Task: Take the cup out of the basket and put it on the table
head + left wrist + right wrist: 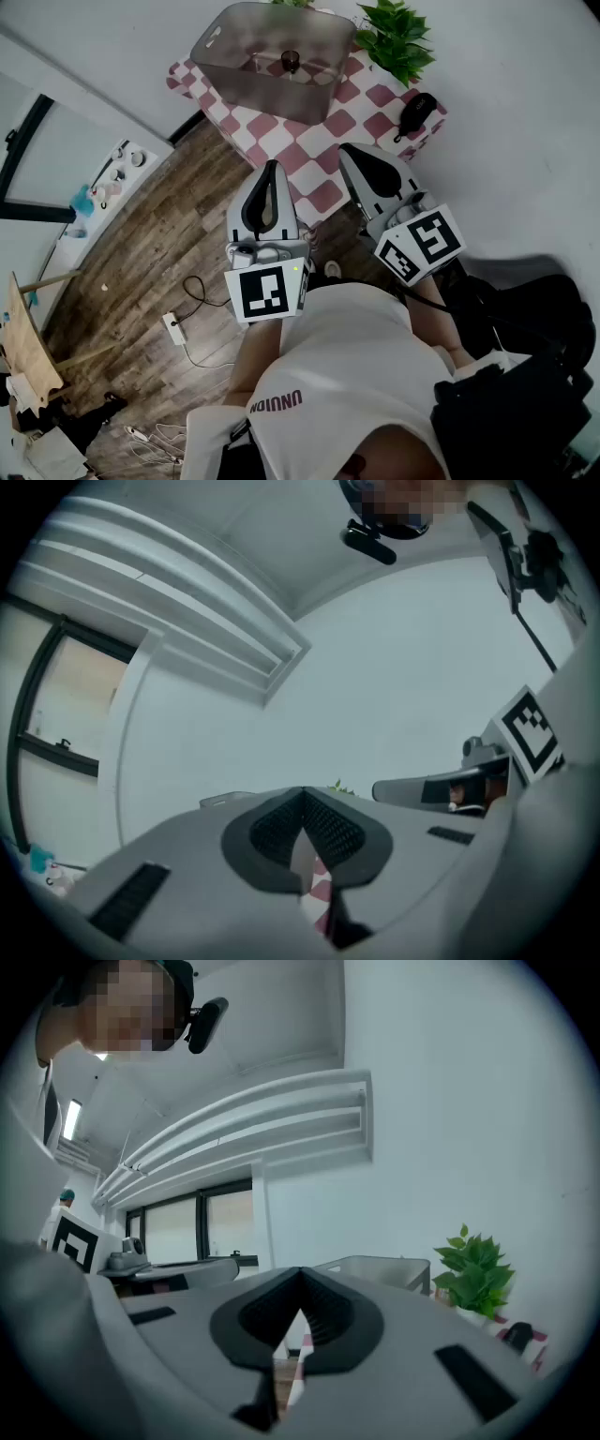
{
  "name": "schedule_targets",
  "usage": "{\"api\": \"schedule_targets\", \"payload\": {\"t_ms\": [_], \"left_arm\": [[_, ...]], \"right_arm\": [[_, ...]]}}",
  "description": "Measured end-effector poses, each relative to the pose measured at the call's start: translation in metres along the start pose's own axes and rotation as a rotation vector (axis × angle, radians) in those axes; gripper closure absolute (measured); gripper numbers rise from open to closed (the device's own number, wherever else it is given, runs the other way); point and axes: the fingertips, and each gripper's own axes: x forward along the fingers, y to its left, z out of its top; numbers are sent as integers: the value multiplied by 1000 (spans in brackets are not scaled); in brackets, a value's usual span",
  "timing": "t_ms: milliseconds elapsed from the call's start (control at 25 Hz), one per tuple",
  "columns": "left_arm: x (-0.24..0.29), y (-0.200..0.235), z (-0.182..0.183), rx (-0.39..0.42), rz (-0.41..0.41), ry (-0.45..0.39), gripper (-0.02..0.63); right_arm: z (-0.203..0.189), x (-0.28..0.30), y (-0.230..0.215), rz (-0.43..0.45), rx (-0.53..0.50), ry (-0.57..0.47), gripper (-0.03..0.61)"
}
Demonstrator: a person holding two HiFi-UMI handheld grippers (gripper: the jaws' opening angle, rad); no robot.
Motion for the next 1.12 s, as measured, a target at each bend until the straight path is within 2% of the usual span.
{"api": "schedule_targets", "payload": {"t_ms": [200, 360, 520, 1000, 1120], "left_arm": [[-2, 1, 2, -21, 8, -5, 601], [-6, 1, 3, 9, -14, -16, 601], [-4, 0, 5, -43, -4, -9, 601], [-4, 10, 0, -33, -22, -4, 601], [-4, 10, -1, -57, -17, -2, 601]], "right_arm": [[0, -1, 1, 3, -5, -5, 561], [-1, 1, 7, 16, -8, -6, 561], [0, 3, 8, 23, -11, -5, 561], [-3, 10, 12, -3, -12, -1, 561], [-5, 11, 13, -6, -16, -1, 561]]}}
